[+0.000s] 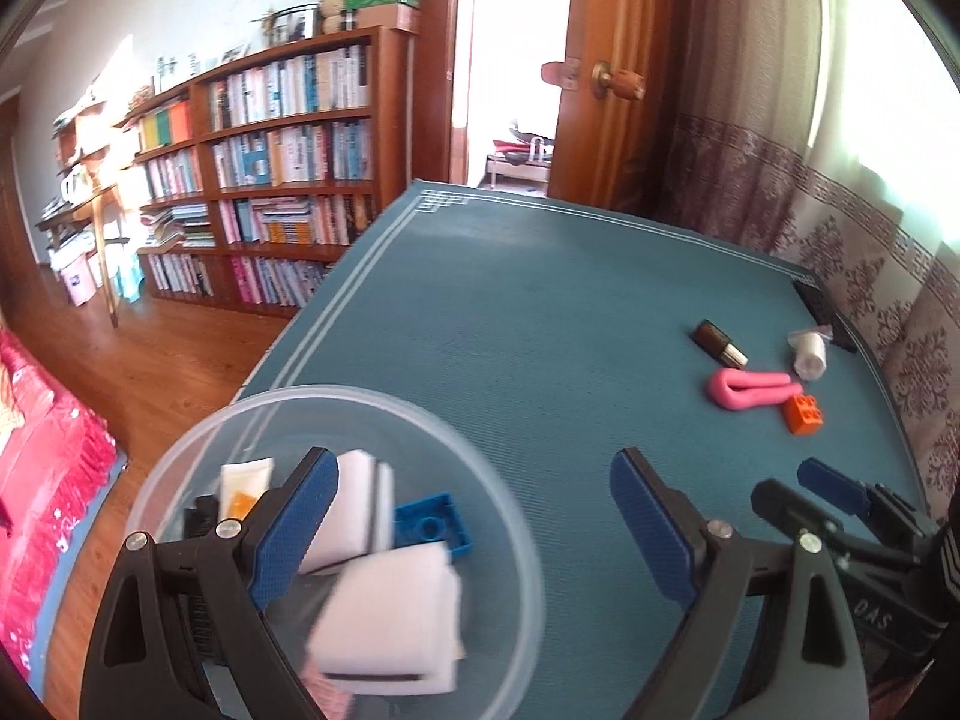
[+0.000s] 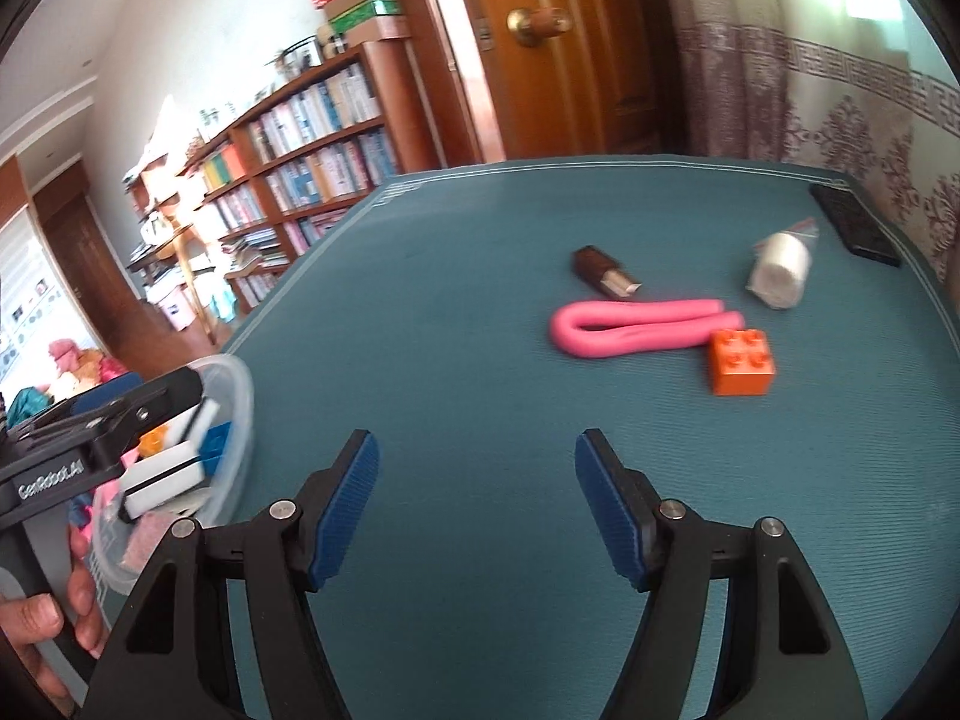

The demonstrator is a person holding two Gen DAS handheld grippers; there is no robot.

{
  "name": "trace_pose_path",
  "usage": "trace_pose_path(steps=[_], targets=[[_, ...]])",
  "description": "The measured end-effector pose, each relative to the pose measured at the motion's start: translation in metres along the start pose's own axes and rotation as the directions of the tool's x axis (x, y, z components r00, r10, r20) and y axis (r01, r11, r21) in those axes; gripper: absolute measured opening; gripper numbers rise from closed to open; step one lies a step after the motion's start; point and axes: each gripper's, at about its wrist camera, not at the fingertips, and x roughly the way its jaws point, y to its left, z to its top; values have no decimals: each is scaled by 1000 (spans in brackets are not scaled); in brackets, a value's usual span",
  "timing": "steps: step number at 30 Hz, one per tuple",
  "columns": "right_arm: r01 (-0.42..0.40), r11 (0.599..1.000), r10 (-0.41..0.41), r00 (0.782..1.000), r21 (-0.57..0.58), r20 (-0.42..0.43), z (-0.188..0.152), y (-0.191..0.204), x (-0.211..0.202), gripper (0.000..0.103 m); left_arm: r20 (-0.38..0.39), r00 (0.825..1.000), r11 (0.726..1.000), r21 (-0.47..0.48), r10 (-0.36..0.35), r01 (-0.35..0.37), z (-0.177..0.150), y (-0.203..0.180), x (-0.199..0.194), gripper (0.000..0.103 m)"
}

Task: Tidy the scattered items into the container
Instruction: 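Grasp the orange lego brick with the right tool while the left tool moves back, then grasp the brown lipstick bottle with the left tool while the right tool holds the orange brick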

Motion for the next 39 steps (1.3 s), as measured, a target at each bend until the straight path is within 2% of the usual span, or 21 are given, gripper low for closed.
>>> trace_pose_path(steps=[4, 9, 17, 22, 25, 27, 31, 34, 39], targets=[[77, 996, -77, 997, 39, 5, 3, -27, -1, 72, -14, 1000, 999, 44, -24, 25, 2, -22, 7, 94], [184, 978, -186, 983, 95, 11, 11, -66, 2, 72, -39, 998, 995, 81, -53, 56, 4, -45, 18, 94], [258, 959, -258, 966, 116, -11, 26, -103, 23, 72, -64, 995, 987, 138, -76, 84, 10, -77, 31, 94], [272, 957, -270, 962, 99, -32, 33, -114, 39, 69, -93, 991, 985, 137, -95, 108, 12, -89, 43, 94], [274, 956, -270, 962, 101, -50, 35, -120, 48, 65, -107, 989, 985, 128, -106, 120, 13, -94, 51, 94], [271, 957, -265, 962, 107, -68, 35, -123, 53, 59, -110, 988, 984, 132, -104, 118, 15, -98, 55, 94], [266, 958, -261, 963, 106, -62, 37, -125, 54, 52, -117, 987, 983, 138, -107, 123, 18, -108, 63, 94], [267, 958, -262, 963, 100, -65, 36, -125, 53, 37, -124, 986, 981, 142, -114, 131, 21, -116, 70, 94], [275, 957, -268, 960, 93, -81, 34, -127, 47, 36, -130, 985, 979, 153, -117, 136, 24, -130, 81, 94]])
